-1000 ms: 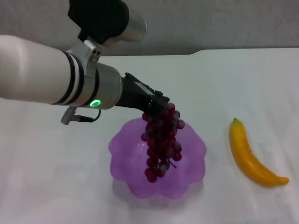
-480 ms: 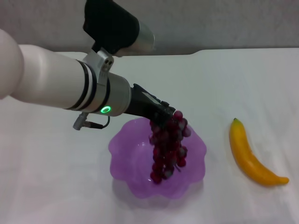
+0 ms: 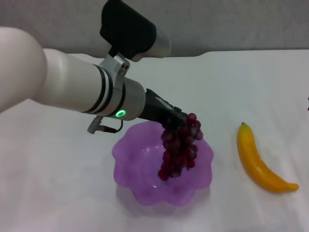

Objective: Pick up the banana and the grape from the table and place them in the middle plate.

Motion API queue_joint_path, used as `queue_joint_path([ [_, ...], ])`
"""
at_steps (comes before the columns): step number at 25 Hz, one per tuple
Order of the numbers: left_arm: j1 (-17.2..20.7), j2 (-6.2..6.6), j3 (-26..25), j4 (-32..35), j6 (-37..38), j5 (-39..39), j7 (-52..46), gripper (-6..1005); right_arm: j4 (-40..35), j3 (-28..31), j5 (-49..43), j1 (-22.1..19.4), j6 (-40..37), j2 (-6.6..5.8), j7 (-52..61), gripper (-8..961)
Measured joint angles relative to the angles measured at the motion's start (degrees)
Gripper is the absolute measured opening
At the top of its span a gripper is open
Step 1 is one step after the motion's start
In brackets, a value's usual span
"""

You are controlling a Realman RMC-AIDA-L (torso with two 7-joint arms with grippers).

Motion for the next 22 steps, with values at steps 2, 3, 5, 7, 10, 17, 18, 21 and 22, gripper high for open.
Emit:
queue_joint_path([
  [2,-0.58,-0.01,0.03,-1.31,-0.94,-0.68,0.58,130,-0.05,0.00,0.00,0.05,-0.04,0.00,0.00,880],
  [3,-0.92,0.00,0.01,-2.27,-1.71,-1.25,1.11,130,-0.07,0.00,0.00,0.08,-0.06,0.00,0.00,880],
  [5,-1.40,0.00,-0.03,-3.66,-2.67,-2.10,1.97,130,-0.07,0.00,0.00,0.09,-0.07,0.00,0.00,880],
  [7,-2.07,0.02,-0.08,-5.53,-3.60,-2.77,2.70,130,-0.07,0.00,0.00,0.11,-0.07,0.00,0.00,880],
  [10,-3.14,0.01,-0.13,-7.93,-4.78,-3.28,3.30,130,-0.07,-0.01,0.00,0.12,-0.09,0.00,0.00,880],
  [17,-4.63,0.05,-0.53,-13.18,-8.02,-5.72,5.29,129,-0.07,-0.10,0.00,0.29,-0.09,0.00,0.00,879],
  [18,-4.91,0.06,-0.57,-14.22,-8.56,-5.89,5.50,129,-0.07,-0.10,0.00,0.29,-0.09,0.00,0.00,879],
  [21,-5.43,0.07,-0.63,-16.63,-10.05,-5.96,6.00,130,-0.07,-0.10,0.00,0.29,-0.10,0.00,0.00,879],
  [22,-5.62,0.04,-0.65,-17.53,-10.64,-5.97,6.16,130,-0.07,-0.09,0.00,0.30,-0.11,0.00,0.00,879],
])
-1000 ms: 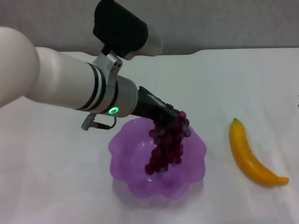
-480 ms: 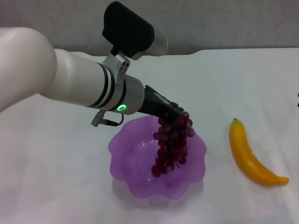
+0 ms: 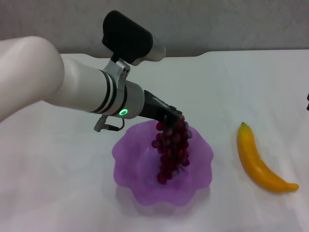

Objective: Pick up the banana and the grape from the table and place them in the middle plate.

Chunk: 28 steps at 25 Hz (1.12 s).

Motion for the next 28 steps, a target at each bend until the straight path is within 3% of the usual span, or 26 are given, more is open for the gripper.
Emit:
queue_joint_path([
  [16,0.43,-0.09,0.30,-7.95,-3.04,-2.47,2.52,124,-0.15,-0.18,0.00,0.18,-0.14,0.00,0.00,879],
  [28,3.33,-0.21,2.88,-8.37,-3.07,-4.46,3.70,119,-0.18,-0.18,0.00,0.25,-0.15,0.00,0.00,880],
])
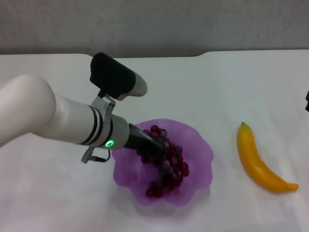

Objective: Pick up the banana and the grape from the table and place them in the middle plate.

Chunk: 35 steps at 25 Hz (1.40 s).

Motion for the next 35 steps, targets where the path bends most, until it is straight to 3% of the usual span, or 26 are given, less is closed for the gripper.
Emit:
queue_joint_path([
  [17,0.17,0.06,2.66,-0.77,0.00,-4.62,3.60,108,0.00,0.00,0.00,0.00,0.00,0.00,0.00,880],
  [22,-0.01,0.10,2.58,-0.49,0.00,-5.05,4.27,157,0.00,0.00,0.00,0.00,0.01,0.00,0.00,879],
  [35,0.75,0.14,2.28,2.58,0.15,-5.25,4.47,526,-0.01,0.00,-0.06,-0.06,0.01,0.00,0.00,879],
])
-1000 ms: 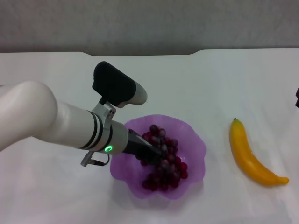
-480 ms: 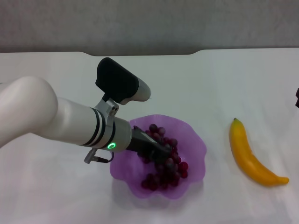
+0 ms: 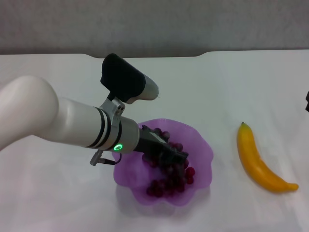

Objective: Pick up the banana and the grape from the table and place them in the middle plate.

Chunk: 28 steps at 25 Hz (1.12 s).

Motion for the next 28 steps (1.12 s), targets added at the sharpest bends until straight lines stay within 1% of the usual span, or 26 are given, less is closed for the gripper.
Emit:
queue_joint_path([
  [4,0.97,0.07,0.16,1.85,0.33,0.00,0.00,669,-0.07,0.00,-0.54,-0.03,0.00,0.00,0.00,879],
  [6,1.35,0.11,0.21,2.63,0.48,0.00,0.00,882,-0.08,0.00,-0.56,-0.06,0.00,0.00,0.00,879],
  [11,2.66,0.19,0.21,5.70,1.63,0.01,-0.01,882,-0.08,0.00,-0.56,-0.14,0.00,0.00,0.00,880],
  [12,3.85,0.25,-0.04,8.42,2.15,0.20,-0.02,883,-0.08,0.00,-0.58,-0.16,0.00,0.00,0.00,880],
  [13,3.85,0.25,-0.04,8.42,2.15,0.20,-0.02,883,-0.08,-0.01,-0.60,-0.19,0.00,0.00,0.00,880],
  [15,5.25,0.31,-0.63,11.59,2.32,0.54,-0.01,883,-0.08,0.00,-0.62,-0.26,0.00,0.00,0.00,880],
  [17,6.57,0.37,-2.01,14.35,2.49,0.81,0.25,883,-0.08,0.00,-0.63,-0.30,0.00,0.00,0.00,880],
  [19,8.03,0.40,-4.66,17.46,2.73,0.85,1.31,883,-0.08,0.00,-0.65,-0.29,0.00,0.00,0.00,880],
  [22,9.66,0.33,-7.85,20.26,2.48,0.40,3.49,883,-0.08,0.00,-0.71,-0.21,0.00,0.00,0.00,880],
  [26,11.67,0.14,-11.47,22.23,-0.05,-0.74,6.98,883,0.07,-0.02,-0.72,-0.23,0.00,0.00,0.00,879],
  [28,12.88,0.24,-12.64,22.52,-2.15,-3.09,10.06,882,0.16,-0.17,-0.73,-0.31,0.00,0.00,0.00,879],
])
